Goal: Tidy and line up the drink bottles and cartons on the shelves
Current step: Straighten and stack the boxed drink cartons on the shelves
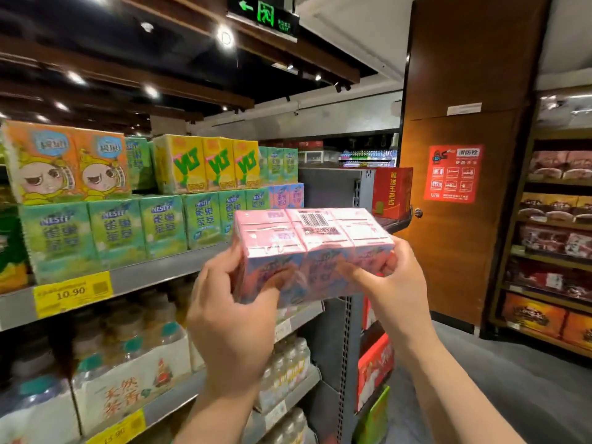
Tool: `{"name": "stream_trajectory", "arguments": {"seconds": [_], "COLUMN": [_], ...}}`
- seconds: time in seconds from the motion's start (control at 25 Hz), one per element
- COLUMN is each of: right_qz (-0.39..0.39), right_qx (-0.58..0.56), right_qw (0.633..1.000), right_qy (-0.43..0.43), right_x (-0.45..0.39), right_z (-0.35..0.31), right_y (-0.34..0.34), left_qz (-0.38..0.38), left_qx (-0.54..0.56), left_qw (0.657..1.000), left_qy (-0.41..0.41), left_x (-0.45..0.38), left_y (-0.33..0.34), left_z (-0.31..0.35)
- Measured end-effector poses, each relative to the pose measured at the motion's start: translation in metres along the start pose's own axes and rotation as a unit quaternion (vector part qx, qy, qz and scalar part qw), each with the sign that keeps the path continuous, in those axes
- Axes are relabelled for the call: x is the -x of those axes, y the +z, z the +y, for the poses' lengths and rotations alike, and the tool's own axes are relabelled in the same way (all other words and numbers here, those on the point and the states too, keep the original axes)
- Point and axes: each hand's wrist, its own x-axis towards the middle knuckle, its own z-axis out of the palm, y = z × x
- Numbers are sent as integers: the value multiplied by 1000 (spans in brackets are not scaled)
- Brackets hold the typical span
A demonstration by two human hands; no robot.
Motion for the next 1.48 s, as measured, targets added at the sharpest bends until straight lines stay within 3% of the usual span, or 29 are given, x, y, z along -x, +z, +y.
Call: {"name": "stream_trajectory", "arguments": {"seconds": [0.24,0.44,0.72,0.88,1.24,1.4,1.48], "right_qz": [-15,-22,-161,-269,-277,-363,-362], "right_qx": [-38,-70,13,108,134,111,127], "right_qw": [992,977,964,928,906,878,880], "right_qy": [-121,-202,-209,-236,-290,-293,-280], "right_x": [-143,-254,-357,-366,-376,-395,-408], "right_z": [-21,-47,-54,-39,-31,-26,-15], "right_y": [45,107,211,243,248,227,212], "left_qz": [81,150,136,130,102,109,115], "left_qx": [-63,-164,-308,-354,-383,-439,-493], "left_qw": [991,962,940,926,916,891,862], "left_qy": [90,160,64,-29,-62,-39,-17], "left_x": [-118,-219,-321,-335,-338,-329,-326], "left_y": [58,80,91,88,90,103,112], "left_z": [-2,14,-22,-67,-78,-68,-63]}}
